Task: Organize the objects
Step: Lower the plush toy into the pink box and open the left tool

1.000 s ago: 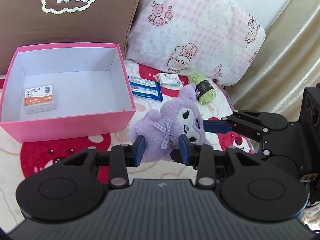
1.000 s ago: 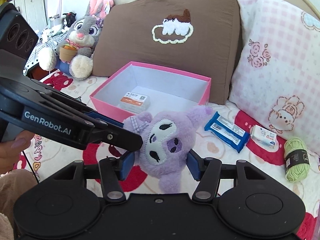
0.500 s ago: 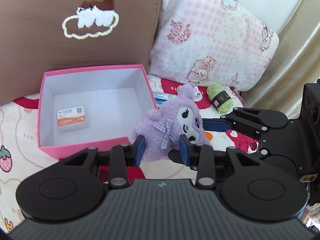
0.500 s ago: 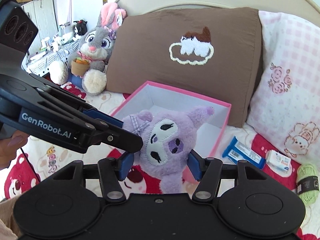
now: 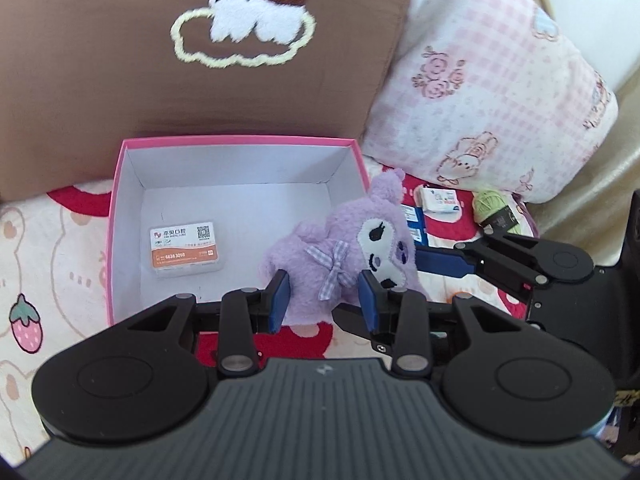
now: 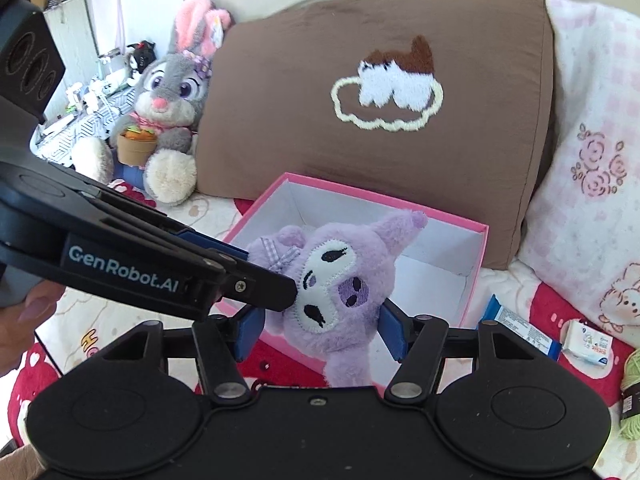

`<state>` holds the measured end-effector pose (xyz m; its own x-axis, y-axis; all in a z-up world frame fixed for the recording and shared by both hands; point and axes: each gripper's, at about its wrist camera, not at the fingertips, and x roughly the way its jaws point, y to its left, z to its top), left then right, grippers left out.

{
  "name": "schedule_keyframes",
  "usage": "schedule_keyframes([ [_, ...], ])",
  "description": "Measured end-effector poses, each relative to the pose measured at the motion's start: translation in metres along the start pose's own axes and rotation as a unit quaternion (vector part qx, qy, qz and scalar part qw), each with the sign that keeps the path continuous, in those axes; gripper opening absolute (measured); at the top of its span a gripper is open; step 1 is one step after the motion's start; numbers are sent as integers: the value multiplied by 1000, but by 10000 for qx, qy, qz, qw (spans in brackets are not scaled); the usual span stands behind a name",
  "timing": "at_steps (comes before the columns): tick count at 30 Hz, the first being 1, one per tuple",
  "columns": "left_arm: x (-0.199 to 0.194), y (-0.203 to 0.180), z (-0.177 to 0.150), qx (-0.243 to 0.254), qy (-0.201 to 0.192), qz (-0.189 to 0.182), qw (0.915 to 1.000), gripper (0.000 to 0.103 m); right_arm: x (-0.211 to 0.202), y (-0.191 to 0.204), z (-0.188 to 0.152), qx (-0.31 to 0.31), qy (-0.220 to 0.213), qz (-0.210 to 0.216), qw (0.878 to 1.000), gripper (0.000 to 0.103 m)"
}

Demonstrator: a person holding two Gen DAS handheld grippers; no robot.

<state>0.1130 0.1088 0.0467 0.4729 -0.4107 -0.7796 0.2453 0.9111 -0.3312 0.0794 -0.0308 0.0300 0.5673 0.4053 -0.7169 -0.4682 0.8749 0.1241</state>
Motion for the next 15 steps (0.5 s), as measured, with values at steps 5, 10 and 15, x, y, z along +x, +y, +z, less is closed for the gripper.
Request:
schedule_keyframes([
  [5, 37, 20, 14, -281, 154, -5, 9995, 35, 39, -14, 9, 76, 247, -80, 9996, 67],
  [10, 71, 41, 25, -483, 239, 34, 9985, 35, 77, -29, 11, 260, 491, -20, 9985, 64],
  [15, 106, 59, 29, -660, 383, 37, 9971, 35, 112, -34, 7, -9, 655, -273, 9975, 57],
])
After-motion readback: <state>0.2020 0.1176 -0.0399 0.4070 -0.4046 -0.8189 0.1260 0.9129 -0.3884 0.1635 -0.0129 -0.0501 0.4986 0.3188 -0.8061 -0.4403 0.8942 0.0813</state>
